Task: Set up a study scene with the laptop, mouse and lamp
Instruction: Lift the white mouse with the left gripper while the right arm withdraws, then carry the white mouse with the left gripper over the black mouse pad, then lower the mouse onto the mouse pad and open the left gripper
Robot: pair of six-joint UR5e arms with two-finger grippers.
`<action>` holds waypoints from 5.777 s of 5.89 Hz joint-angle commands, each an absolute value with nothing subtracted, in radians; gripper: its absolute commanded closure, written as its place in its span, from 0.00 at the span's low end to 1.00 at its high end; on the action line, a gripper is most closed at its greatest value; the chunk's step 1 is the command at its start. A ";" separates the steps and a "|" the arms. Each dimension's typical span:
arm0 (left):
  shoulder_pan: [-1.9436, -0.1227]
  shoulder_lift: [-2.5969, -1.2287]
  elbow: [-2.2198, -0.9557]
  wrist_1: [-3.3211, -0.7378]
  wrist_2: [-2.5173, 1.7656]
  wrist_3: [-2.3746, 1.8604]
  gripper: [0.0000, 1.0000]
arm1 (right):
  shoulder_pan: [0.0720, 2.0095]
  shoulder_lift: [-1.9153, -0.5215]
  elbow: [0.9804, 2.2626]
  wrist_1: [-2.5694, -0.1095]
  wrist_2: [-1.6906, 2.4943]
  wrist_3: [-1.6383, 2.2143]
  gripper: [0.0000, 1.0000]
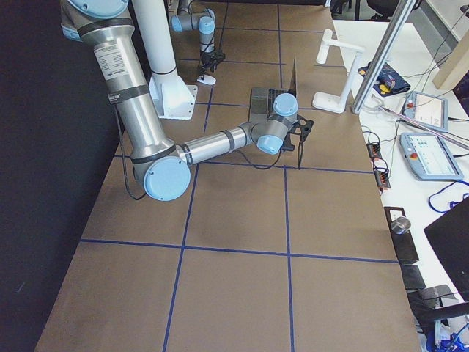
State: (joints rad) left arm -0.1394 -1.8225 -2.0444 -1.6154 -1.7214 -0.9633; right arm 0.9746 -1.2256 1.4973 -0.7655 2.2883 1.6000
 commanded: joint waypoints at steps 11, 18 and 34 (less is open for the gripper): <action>-0.168 -1.920 -2.026 -1.614 -1.634 -0.957 0.75 | 0.994 -1.270 1.560 -0.764 2.319 1.600 0.00; -0.357 -2.527 -1.459 -1.743 -1.640 -1.052 0.75 | 1.235 -1.396 1.549 -0.773 2.496 1.385 0.00; -0.400 -3.048 -0.433 -2.286 -1.489 -1.212 0.01 | 1.209 -1.402 1.546 -0.772 2.490 1.388 0.00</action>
